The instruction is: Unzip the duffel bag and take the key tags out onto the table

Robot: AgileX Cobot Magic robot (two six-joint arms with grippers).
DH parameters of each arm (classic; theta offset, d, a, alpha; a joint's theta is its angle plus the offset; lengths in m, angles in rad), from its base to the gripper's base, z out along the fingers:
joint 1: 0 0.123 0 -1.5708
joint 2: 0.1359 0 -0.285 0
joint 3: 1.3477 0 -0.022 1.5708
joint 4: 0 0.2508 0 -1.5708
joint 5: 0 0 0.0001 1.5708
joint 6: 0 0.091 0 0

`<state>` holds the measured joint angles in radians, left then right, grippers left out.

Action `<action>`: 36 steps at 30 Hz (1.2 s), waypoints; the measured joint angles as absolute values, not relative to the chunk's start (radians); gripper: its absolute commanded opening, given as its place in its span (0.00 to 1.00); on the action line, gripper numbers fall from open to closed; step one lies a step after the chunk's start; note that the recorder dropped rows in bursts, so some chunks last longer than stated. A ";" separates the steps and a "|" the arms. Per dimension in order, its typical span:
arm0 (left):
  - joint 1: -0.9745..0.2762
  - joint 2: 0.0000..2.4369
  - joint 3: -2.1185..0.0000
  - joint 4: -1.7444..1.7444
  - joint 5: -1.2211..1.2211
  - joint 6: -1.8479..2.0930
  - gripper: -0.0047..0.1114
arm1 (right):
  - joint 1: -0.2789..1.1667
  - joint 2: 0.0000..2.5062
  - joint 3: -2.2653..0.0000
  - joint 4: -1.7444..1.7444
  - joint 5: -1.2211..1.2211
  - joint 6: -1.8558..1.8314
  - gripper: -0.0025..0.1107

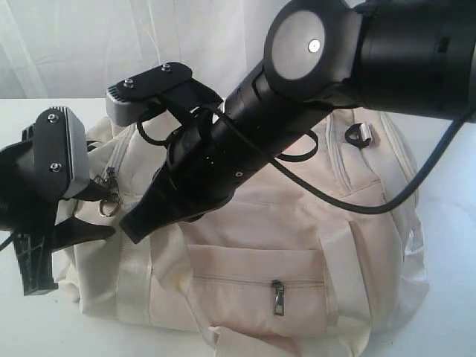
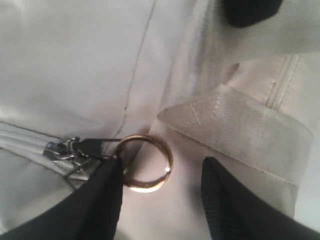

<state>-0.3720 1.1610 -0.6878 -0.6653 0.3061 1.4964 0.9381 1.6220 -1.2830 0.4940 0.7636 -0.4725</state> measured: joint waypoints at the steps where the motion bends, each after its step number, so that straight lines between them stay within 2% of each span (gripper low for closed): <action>1: -0.372 1.163 -0.688 -0.669 0.296 1.498 0.49 | 0.938 1.622 -1.283 0.494 0.764 -0.472 0.02; 4: -0.372 1.174 -0.688 -0.677 0.281 1.507 0.41 | 0.938 1.622 -1.283 0.494 0.764 -0.465 0.02; 9: -0.372 1.184 -0.688 -0.683 0.274 1.520 0.20 | 0.938 1.622 -1.283 0.494 0.764 -0.458 0.02; 15: -0.372 1.184 -0.688 -0.708 0.271 1.522 0.06 | 0.938 1.622 -1.283 0.494 0.766 -0.456 0.02; 36: -0.372 1.123 -0.703 -0.741 0.326 1.523 0.05 | 0.938 1.622 -1.283 0.494 0.769 -0.456 0.02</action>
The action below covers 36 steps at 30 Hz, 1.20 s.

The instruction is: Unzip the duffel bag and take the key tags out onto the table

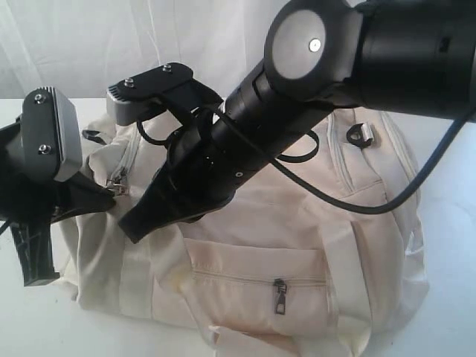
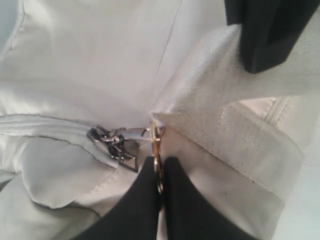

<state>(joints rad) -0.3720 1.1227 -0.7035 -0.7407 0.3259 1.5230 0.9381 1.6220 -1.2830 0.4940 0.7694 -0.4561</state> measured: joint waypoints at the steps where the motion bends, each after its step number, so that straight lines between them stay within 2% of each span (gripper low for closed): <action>1: -0.372 1.123 -0.703 -0.743 0.326 1.523 0.05 | 0.938 1.622 -1.283 0.494 0.769 -0.456 0.02; 7: -0.372 1.123 -0.703 -0.759 0.328 1.523 0.06 | 0.938 1.622 -1.283 0.494 0.769 -0.456 0.02; 15: -0.372 1.119 -0.706 -0.784 0.334 1.523 0.29 | 0.938 1.622 -1.283 0.494 0.768 -0.456 0.02; 27: -0.372 1.114 -0.706 -0.788 0.338 1.523 0.29 | 0.938 1.622 -1.283 0.494 0.766 -0.458 0.02; 32: -0.372 1.161 -0.706 -0.765 0.246 1.523 0.29 | 0.938 1.622 -1.279 0.494 0.818 -0.458 0.02; 36: -0.372 1.161 -0.706 -0.792 0.192 1.523 0.39 | 0.938 1.641 -1.263 0.494 0.830 -0.458 0.02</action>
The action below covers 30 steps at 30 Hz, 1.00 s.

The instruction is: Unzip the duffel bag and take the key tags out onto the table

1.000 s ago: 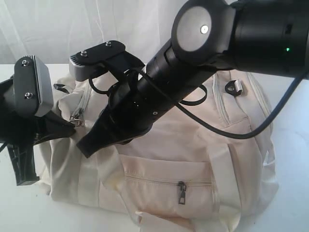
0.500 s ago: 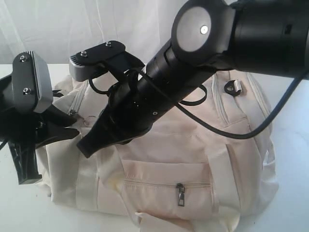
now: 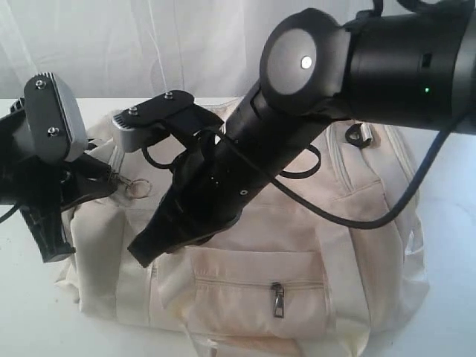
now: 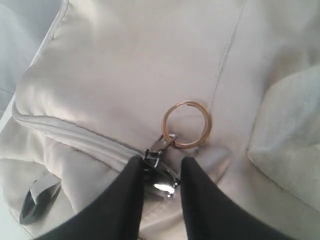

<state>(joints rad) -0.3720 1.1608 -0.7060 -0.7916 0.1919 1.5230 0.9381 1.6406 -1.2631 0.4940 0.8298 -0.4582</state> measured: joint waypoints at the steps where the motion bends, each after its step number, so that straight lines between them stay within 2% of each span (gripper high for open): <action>1: -0.372 1.161 -0.706 -0.793 0.192 1.523 0.43 | 0.938 1.649 -1.263 0.494 0.830 -0.458 0.02; 3: -0.372 1.162 -0.708 -0.795 0.192 1.523 0.46 | 0.938 1.662 -1.263 0.494 0.830 -0.458 0.02; 18: -0.430 1.314 -0.750 -0.813 0.196 1.789 0.46 | 0.938 1.670 -1.262 0.516 0.820 -0.458 0.02; 24: -0.430 1.369 -0.752 -0.823 0.190 1.791 0.65 | 0.938 1.673 -1.262 0.516 0.816 -0.458 0.02; 30: -0.430 1.387 -0.753 -0.846 0.175 1.778 0.66 | 0.938 1.679 -1.258 0.516 0.816 -0.452 0.02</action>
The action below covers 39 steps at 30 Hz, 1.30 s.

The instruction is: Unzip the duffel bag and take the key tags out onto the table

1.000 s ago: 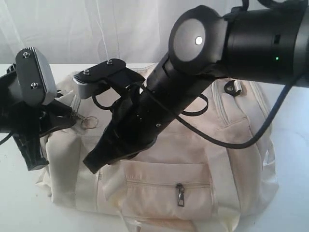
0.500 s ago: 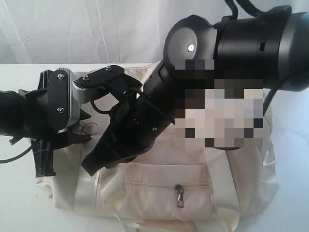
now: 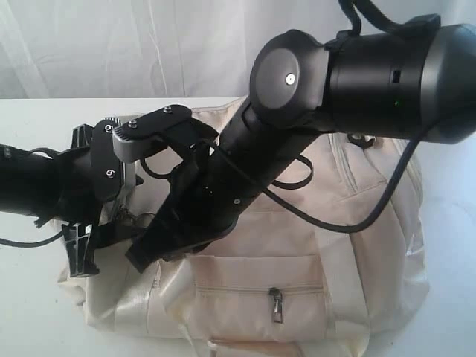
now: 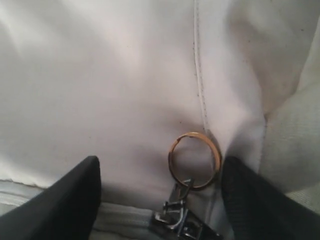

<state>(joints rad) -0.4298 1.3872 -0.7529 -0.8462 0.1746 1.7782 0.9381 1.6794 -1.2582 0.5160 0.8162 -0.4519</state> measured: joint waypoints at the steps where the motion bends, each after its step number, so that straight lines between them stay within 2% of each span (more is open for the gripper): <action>1: -0.430 1.387 -0.753 -0.846 0.174 1.778 0.66 | 0.938 1.679 -1.258 0.516 0.816 -0.448 0.04; 4: -0.430 1.372 -0.753 -0.846 0.161 1.757 0.66 | 0.938 1.679 -1.258 0.516 0.822 -0.446 0.13; 8: -0.430 1.315 -0.753 -0.844 0.135 1.689 0.66 | 0.938 1.679 -1.258 0.516 0.830 -0.446 0.37; 11: -0.430 1.251 -0.753 -0.844 0.122 1.621 0.66 | 0.938 1.679 -1.258 0.516 0.830 -0.446 0.50; 20: -0.430 1.052 -0.707 -0.842 0.192 1.314 0.66 | 0.938 1.648 -1.258 0.349 0.821 -0.342 0.51; 24: -0.430 0.989 -0.674 -0.838 0.312 1.053 0.61 | 0.938 1.599 -1.262 0.149 0.779 -0.183 0.51; 31: -0.430 0.980 -0.611 -0.773 0.349 0.782 0.60 | 0.938 1.571 -1.263 0.037 0.676 -0.077 0.51; 39: -0.430 1.039 -0.563 -0.766 0.323 0.677 0.60 | 0.917 1.631 -1.328 0.014 0.685 -0.071 0.50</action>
<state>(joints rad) -0.4298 1.0392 -0.5629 -0.7656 0.3229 0.6771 0.9173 1.6305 -1.3282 0.0137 0.6849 -0.0712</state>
